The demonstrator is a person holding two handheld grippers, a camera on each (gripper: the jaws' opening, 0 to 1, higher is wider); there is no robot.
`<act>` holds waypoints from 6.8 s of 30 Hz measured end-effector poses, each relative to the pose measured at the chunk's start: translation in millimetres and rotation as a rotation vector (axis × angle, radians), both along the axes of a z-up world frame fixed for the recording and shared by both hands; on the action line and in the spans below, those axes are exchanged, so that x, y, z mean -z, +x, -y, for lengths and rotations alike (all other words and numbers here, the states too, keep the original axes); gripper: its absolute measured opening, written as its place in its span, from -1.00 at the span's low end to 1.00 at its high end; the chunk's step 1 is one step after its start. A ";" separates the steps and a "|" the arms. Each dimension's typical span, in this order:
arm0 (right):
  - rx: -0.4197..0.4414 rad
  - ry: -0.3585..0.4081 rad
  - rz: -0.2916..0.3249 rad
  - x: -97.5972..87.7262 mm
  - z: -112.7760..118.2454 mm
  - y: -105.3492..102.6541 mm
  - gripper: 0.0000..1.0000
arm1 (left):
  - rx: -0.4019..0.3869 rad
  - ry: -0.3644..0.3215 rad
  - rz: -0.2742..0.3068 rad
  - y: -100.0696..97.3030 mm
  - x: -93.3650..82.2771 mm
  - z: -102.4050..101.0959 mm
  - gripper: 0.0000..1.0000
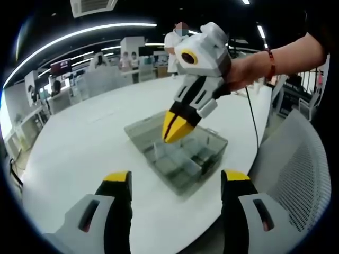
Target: Insert the divider into the dual guide fixture by aligning both edges with the guide slots and pushing it downward to the bottom, including one-sided entry, uneven engagement, binding, and posture correction.
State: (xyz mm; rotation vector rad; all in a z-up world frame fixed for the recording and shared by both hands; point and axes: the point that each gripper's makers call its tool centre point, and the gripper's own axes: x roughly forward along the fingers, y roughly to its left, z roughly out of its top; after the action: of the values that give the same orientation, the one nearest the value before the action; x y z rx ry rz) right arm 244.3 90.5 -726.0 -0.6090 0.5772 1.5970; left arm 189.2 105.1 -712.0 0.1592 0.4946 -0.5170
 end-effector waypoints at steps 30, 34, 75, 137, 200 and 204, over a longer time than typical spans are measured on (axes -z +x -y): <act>-0.099 -0.349 0.049 16.7 -3.1 -1.8 -1.00 | -0.026 -0.025 0.016 1.2 -4.5 -3.5 0.33; -0.100 -0.340 0.046 16.7 -3.1 -2.4 -1.00 | -0.026 -0.025 0.014 1.2 -4.0 -3.2 0.32; -0.108 -0.386 0.042 48.5 -2.3 -1.7 -1.00 | -0.023 -0.020 -0.001 1.4 -0.3 -3.5 0.32; 0.384 0.003 -0.011 1.0 52.1 -13.4 0.05 | 0.039 -0.024 -0.031 -14.1 -10.5 9.9 0.66; 0.725 0.078 0.055 -16.3 184.3 -17.8 0.89 | -0.032 -0.048 -0.012 -12.4 -27.3 -53.3 0.91; 0.735 0.091 0.053 -19.4 186.0 -18.1 0.89 | -0.024 -0.050 -0.006 -13.9 -30.1 -51.5 0.91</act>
State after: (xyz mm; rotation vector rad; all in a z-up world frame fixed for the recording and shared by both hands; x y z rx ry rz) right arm 226.2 -95.4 -706.5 -0.3104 0.5958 0.9048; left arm 175.3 156.6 -681.9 0.1035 0.4888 -0.5057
